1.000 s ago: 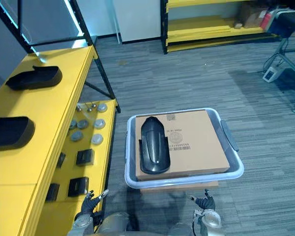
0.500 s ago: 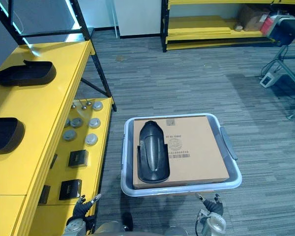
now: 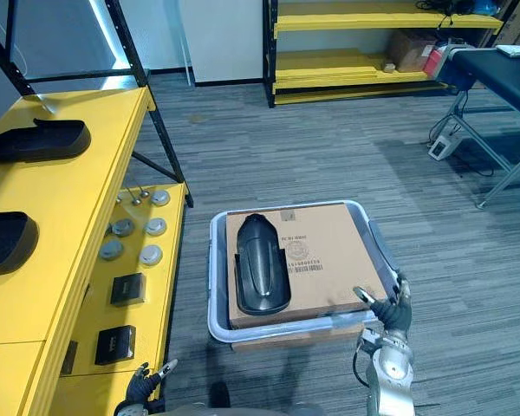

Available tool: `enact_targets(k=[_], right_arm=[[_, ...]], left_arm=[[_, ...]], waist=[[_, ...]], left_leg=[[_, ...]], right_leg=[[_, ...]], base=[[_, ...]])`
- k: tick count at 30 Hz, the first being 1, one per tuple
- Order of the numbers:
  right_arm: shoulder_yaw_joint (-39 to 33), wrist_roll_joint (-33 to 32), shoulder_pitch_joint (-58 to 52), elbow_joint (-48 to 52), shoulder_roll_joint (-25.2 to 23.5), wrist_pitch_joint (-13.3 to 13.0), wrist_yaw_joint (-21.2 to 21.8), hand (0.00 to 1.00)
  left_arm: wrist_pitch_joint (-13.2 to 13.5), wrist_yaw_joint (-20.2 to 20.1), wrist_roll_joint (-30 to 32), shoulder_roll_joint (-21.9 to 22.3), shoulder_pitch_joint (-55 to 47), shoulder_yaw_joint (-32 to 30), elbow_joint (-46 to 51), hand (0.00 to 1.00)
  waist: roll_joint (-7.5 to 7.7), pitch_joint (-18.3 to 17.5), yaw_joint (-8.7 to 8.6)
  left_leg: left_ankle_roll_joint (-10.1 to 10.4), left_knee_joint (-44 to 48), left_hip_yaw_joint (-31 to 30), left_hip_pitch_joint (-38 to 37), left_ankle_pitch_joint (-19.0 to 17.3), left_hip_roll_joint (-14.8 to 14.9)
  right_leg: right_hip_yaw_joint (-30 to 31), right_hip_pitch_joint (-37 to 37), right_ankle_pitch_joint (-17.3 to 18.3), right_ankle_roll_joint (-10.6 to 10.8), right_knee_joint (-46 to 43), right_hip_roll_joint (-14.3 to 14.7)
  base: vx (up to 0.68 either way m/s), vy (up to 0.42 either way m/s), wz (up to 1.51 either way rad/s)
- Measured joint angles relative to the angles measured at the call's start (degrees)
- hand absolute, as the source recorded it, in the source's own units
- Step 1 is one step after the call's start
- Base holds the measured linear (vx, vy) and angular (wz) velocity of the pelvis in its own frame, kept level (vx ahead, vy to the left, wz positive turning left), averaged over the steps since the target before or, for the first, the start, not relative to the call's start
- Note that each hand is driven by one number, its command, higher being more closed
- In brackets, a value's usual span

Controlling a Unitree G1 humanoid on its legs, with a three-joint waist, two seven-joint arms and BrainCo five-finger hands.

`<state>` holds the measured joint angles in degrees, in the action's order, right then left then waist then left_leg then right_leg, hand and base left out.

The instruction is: Walk over and take plastic housings, then place them on the shelf

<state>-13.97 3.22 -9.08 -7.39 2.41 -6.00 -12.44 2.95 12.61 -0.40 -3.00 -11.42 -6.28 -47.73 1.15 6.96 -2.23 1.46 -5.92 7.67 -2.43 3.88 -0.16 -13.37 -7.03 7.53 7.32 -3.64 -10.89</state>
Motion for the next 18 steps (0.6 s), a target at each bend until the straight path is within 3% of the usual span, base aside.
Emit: enact_targets(k=[5, 11, 12, 18], right_arm=[[2.3, 5.0, 4.4, -1.3, 0.3, 1.8, -0.6, 0.0], [3.7, 10.1, 15.1, -12.2, 0.4, 5.8, -3.1, 0.0], [3.8, 10.9, 17.4, -14.6, 0.3, 6.6, -3.9, 0.0], [5.0, 15.7, 27.7, -23.9, 0.3, 9.3, -5.0, 0.0]], left_arm=[[0.0, 0.0, 0.0, 0.0, 0.2, 0.1, 0.2, 0.0], [0.1, 0.2, 0.7, -0.7, 0.5, 2.3, 2.4, 0.0], [0.1, 0.2, 0.9, -0.6, 0.6, 2.4, 3.2, 0.0], [0.1, 0.3, 1.1, -0.6, 1.8, 4.1, 4.8, 0.0]], waist=[[0.15, -0.4, 0.36], [0.92, 0.1, 2.35], [0.98, 0.7, 3.19], [0.7, 4.3, 3.85]], left_leg=[[-0.1, 0.0, -2.7, 2.9, 0.1, -0.6], [-1.0, 0.5, -4.7, 5.2, 0.9, -0.9], [-0.9, 0.5, -4.9, 5.2, 0.8, -0.5], [-1.2, 1.8, -6.1, 7.4, 0.5, 0.1]], right_leg=[[-1.1, 1.4, -0.3, -0.3, 0.9, 0.0], [-3.1, 1.6, -1.6, -0.3, 1.5, 0.4], [-3.2, 1.5, -2.2, -0.5, 1.5, 0.8], [-3.5, 2.7, -3.6, -1.2, 0.7, 1.1]], base=[[0.05, -0.001, 0.21], [0.16, -0.018, 0.23], [0.11, -0.028, 0.16], [0.06, -0.016, 0.13]])
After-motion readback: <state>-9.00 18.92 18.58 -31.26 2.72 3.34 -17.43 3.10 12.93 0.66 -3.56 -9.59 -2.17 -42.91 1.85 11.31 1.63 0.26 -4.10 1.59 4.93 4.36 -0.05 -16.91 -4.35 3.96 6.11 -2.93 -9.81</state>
